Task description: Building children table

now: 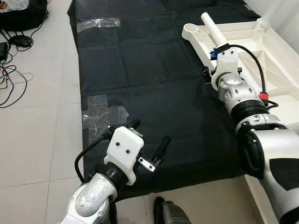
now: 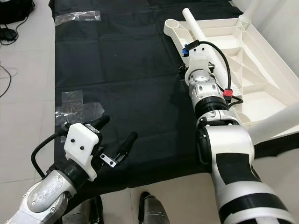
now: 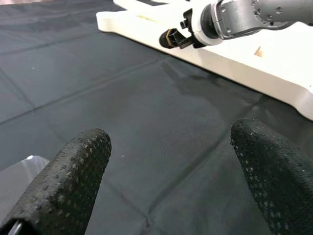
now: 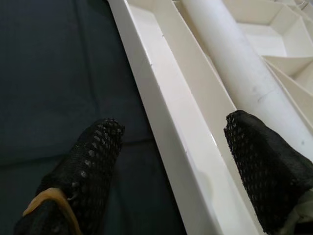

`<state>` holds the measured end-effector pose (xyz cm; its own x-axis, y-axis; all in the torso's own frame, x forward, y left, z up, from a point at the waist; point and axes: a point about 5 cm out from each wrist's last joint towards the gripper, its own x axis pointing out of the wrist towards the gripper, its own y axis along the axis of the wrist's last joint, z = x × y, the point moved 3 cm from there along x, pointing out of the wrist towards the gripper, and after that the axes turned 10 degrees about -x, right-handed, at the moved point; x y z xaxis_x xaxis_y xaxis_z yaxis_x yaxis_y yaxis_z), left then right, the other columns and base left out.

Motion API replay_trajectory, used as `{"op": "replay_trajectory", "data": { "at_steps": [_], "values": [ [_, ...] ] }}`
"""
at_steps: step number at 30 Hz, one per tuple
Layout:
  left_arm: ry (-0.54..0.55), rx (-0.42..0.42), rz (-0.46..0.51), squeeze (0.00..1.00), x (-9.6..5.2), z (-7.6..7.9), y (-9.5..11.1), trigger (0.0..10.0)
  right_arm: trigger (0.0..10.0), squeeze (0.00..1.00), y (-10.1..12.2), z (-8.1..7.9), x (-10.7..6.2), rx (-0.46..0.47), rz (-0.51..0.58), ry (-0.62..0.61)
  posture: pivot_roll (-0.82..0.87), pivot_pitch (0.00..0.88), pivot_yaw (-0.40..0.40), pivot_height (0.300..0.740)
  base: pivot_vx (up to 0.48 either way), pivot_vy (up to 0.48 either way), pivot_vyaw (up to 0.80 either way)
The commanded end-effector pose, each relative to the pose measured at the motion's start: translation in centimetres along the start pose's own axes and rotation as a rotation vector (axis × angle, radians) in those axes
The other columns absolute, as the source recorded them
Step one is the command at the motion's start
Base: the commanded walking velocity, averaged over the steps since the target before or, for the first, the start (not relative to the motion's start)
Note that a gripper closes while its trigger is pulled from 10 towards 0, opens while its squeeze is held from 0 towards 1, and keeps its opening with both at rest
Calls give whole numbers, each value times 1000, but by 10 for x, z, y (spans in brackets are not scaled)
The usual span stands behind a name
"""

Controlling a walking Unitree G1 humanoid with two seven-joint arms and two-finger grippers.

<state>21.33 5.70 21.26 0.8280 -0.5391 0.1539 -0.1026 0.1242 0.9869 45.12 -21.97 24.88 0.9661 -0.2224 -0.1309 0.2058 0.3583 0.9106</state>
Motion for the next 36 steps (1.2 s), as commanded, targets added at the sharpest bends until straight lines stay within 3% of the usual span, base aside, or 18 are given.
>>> {"op": "replay_trajectory", "data": {
  "at_steps": [1, 8, 18, 29, 30, 32, 33, 36],
  "values": [
    [5, 1, -10, 0, -4, 0, 0, 10000, 10000, 0, -18, -7, 0, 19, -56, 38, 57, 257, -86, 740, 0, 0, 0],
    [12, 10, -11, 0, -4, -3, 0, 10000, 10000, 0, -30, -6, 0, -36, -99, 71, 56, 256, -87, 740, 0, 0, 0],
    [18, 12, -11, 0, -5, -4, 3, 10000, 10000, 0, -28, 4, 0, -51, -103, 53, 55, 292, -88, 740, 0, 0, 0],
    [25, 9, -16, 0, -10, -4, 10, 10000, 10000, 0, -34, 2, -2, -105, -165, 155, 44, 363, -77, 740, 0, 0, 0],
    [27, 8, -16, 0, -9, -4, 10, 10000, 6078, 0, -34, 2, -2, -118, -160, 164, 43, 367, -79, 740, 0, 0, 0],
    [28, 7, -16, 0, -9, -4, 10, 10000, 6078, 0, -33, 2, -2, -127, -156, 169, 44, 373, -80, 740, 0, 0, 0],
    [30, 7, -15, 0, -9, -5, 11, 10000, 0, 0, -32, 2, -2, -133, -150, 175, 45, 377, -82, 740, 0, 0, 0],
    [33, 10, -14, 0, -9, -6, 13, 10000, 0, 0, -29, 3, -2, -139, -143, 194, 45, 377, -82, 740, 0, 0, 0]
  ]
}}
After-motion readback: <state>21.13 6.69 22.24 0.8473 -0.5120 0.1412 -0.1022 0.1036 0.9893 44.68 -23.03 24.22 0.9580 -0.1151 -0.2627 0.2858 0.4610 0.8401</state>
